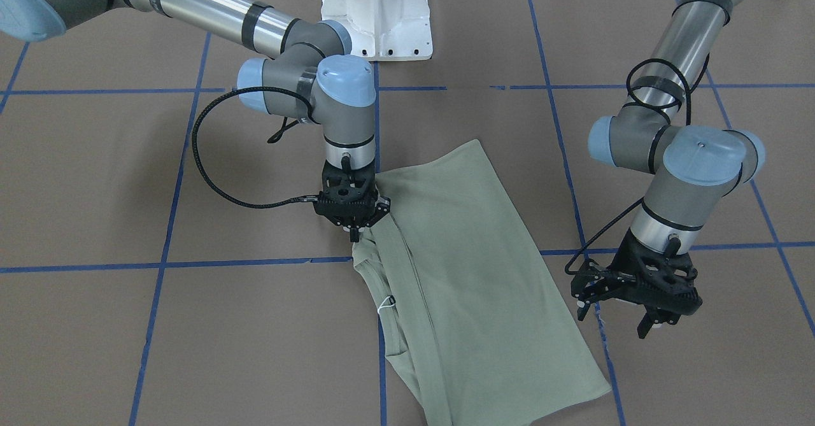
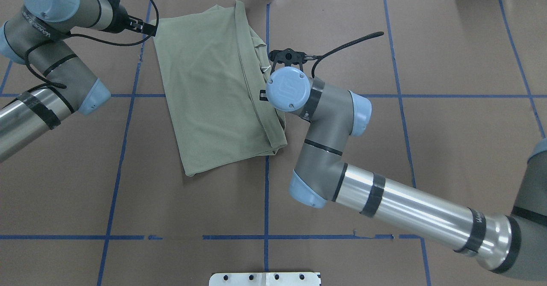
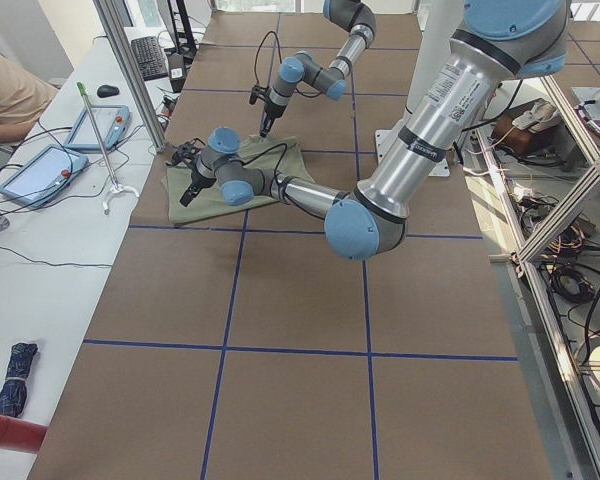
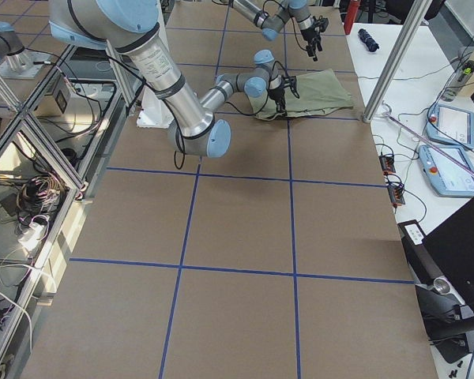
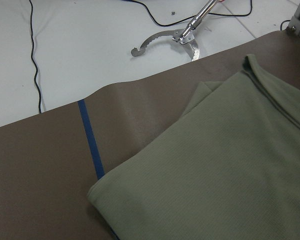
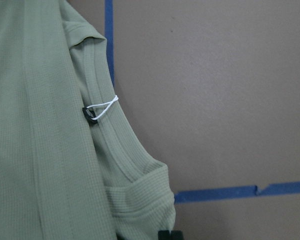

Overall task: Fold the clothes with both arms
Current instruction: 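Pull the shirt toward the robot with the right gripper to straighten it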

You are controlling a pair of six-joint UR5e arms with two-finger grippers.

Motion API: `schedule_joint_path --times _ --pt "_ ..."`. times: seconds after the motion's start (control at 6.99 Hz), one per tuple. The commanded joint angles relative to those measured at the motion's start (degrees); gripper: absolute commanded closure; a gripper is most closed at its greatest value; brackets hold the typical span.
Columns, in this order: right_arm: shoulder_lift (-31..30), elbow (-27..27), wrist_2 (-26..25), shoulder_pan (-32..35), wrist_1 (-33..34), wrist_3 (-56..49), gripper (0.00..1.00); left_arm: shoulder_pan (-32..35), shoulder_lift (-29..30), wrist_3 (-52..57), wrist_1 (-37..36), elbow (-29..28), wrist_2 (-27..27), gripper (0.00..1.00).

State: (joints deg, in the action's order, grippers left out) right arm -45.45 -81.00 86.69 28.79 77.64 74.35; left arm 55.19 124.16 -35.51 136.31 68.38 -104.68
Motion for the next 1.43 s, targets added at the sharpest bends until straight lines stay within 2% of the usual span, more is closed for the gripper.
schedule_joint_path --times 0.0,0.14,0.29,0.43,0.57,0.86,1.0,1.15,1.29 --pt "-12.32 -16.73 -4.23 -5.57 4.07 0.26 1.0 0.0 0.03 0.0 0.01 0.0 0.0 0.0" --pt "-17.77 -25.52 -5.73 -8.46 7.84 0.7 1.0 -0.09 0.12 0.0 0.01 0.0 0.0 0.0" --pt "-20.53 -29.35 -7.31 -11.02 9.87 2.71 1.0 -0.09 0.12 0.0 0.01 0.0 -0.09 0.0" --pt "-20.99 -29.13 -9.06 -12.78 9.89 3.07 0.74 -0.09 0.12 0.0 0.01 0.0 -0.09 0.0" --pt "-20.47 -29.3 -9.17 -13.06 9.81 3.08 0.01 -0.09 0.12 0.0 0.01 0.09 -0.09 0.0" --pt "-17.15 -27.21 -6.55 -11.22 10.24 1.16 0.0 -0.09 0.12 0.0 0.01 0.09 -0.09 0.0" --pt "-13.12 -23.28 -6.18 -11.22 11.99 1.14 0.0 -0.09 0.03 0.0 0.01 0.09 -0.09 0.0" --pt "-8.91 -20.11 -3.92 -11.13 15.83 -0.51 0.17 -0.09 0.12 0.0 0.01 0.09 -0.09 0.0" --pt "-7.47 -19.9 -0.68 -11.13 19.79 -5.57 0.31 -0.09 0.03 0.0 0.01 0.09 -0.09 0.0"
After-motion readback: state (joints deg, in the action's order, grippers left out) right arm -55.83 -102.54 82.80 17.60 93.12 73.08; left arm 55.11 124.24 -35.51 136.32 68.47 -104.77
